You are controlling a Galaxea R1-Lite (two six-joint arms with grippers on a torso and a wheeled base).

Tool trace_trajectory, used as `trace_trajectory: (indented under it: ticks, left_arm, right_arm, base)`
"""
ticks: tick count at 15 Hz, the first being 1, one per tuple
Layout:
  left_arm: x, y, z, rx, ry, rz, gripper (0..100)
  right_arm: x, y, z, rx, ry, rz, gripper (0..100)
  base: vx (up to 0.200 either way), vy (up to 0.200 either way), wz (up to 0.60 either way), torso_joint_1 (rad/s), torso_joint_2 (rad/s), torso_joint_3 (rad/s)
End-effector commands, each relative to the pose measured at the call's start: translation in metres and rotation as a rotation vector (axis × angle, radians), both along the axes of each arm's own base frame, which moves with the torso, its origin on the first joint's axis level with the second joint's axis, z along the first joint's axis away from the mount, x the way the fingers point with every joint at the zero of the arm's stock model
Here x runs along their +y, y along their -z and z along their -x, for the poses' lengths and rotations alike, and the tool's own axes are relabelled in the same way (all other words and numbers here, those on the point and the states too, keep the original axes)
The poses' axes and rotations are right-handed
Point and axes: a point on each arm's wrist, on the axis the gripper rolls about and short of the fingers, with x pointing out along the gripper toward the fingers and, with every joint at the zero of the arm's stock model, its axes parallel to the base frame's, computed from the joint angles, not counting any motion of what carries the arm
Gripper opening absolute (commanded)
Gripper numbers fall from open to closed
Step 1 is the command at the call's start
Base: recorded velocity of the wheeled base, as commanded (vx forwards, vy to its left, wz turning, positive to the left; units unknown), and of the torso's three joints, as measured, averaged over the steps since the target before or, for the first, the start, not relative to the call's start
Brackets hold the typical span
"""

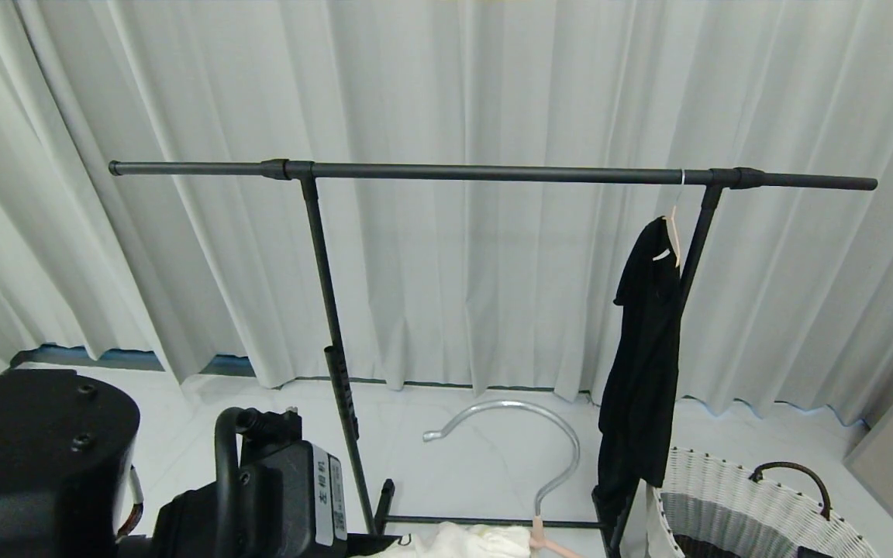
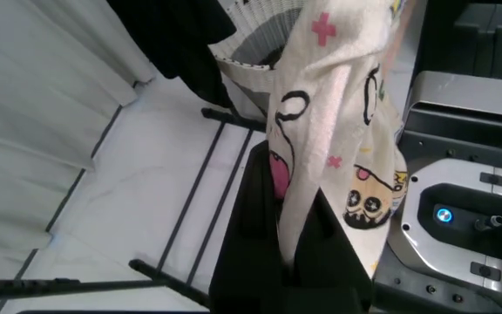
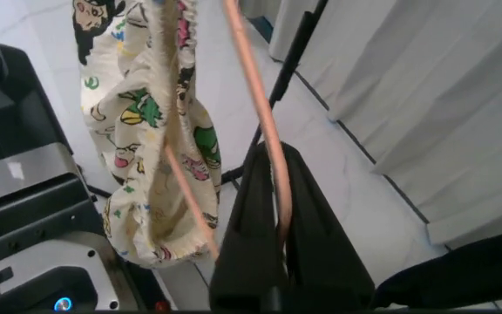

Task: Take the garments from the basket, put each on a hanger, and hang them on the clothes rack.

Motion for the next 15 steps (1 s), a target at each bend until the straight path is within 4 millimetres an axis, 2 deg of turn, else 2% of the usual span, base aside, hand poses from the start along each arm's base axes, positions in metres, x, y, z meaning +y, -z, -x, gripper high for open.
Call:
trace_trajectory:
  ticks: [1,3,6,9,11,12,15]
  left_arm:
    - [0.001,0.0,0.0,-0.004,-0.012,0.0,0]
    - [0.008,0.003,0.0,-0.014,-0.062,-0.014,0]
    - [0.033,0.014,-0.003,-0.006,-0.189,-0.035,0]
    - [0.047,0.009,-0.011,-0.028,-0.294,-0.013,0]
    - [0.049,0.004,-0.015,-0.064,-0.323,0.025,0]
    - [0.047,-0.007,-0.019,-0.125,-0.331,0.083,0]
    - [0.046,-0.023,-0.021,-0.169,-0.329,0.122,0]
  right_arm:
    - [0.0,0.001,-0.001,-0.001,0.01,0.006,100]
    - [-0.005,0.005,-0.01,-0.07,0.093,0.071,100]
    - [-0.012,0.008,-0.015,-0.111,0.134,0.11,100]
    - [-0.011,0.008,-0.015,-0.098,0.111,0.103,100]
    - [-0.009,0.009,-0.015,-0.067,0.097,0.094,100]
    - [0.001,0.015,-0.013,0.047,0.084,0.057,100]
    - [0.029,0.024,-0.016,0.242,0.142,-0.004,100]
  base:
    - [0.0,0.0,0.0,0.0,0.0,0.0]
    - [0.0,0.0,0.0,0.0,0.0,0.0]
    - [0.0,0.0,0.0,0.0,0.0,0.0]
    - [0.0,0.0,0.0,0.0,0.0,0.0]
    - [0.0,0.0,0.0,0.0,0.0,0.0]
    - [0.0,0.0,0.0,0.0,0.0,0.0]
    - [0.0,0.0,0.0,0.0,0.0,0.0]
